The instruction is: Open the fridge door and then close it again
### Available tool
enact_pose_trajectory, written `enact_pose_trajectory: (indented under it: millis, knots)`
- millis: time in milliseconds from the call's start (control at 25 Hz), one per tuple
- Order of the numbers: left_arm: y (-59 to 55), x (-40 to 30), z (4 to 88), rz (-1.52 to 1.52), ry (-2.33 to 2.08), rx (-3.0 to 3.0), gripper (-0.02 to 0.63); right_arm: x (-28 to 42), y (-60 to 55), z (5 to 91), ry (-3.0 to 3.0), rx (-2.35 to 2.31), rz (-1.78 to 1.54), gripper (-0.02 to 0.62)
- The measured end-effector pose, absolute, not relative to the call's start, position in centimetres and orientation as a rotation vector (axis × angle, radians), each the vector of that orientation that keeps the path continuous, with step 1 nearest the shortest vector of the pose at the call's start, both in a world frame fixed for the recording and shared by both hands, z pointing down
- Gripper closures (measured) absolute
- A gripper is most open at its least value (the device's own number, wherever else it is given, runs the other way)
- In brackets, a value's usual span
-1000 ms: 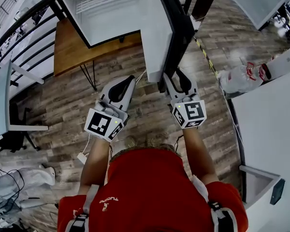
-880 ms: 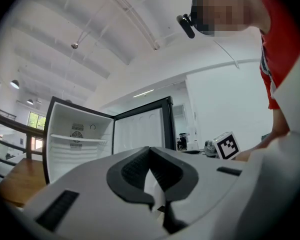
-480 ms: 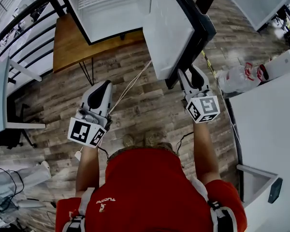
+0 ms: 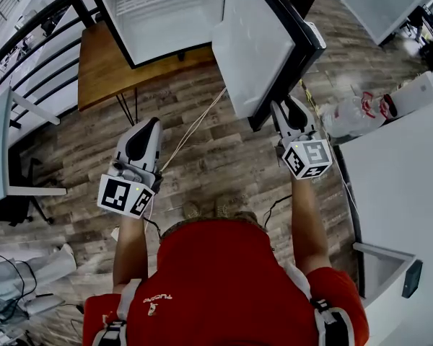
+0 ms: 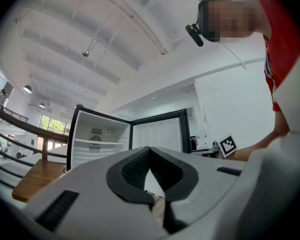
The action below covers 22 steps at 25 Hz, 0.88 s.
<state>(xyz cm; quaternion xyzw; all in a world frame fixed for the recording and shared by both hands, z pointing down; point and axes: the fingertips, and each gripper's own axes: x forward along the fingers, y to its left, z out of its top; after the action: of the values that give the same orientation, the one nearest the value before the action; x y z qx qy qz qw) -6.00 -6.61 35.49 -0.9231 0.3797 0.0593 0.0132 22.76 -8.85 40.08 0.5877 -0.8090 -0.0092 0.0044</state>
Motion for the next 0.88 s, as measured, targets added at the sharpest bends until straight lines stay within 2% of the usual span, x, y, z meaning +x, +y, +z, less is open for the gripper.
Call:
enact_pose_trajectory:
  millis: [880]
  knots:
    - [-7.3,-4.6,36.0,0.204,1.105,-2.923,0.597,22.0,-7.3,38.4,-2.671,1.787,-0.087,0.445]
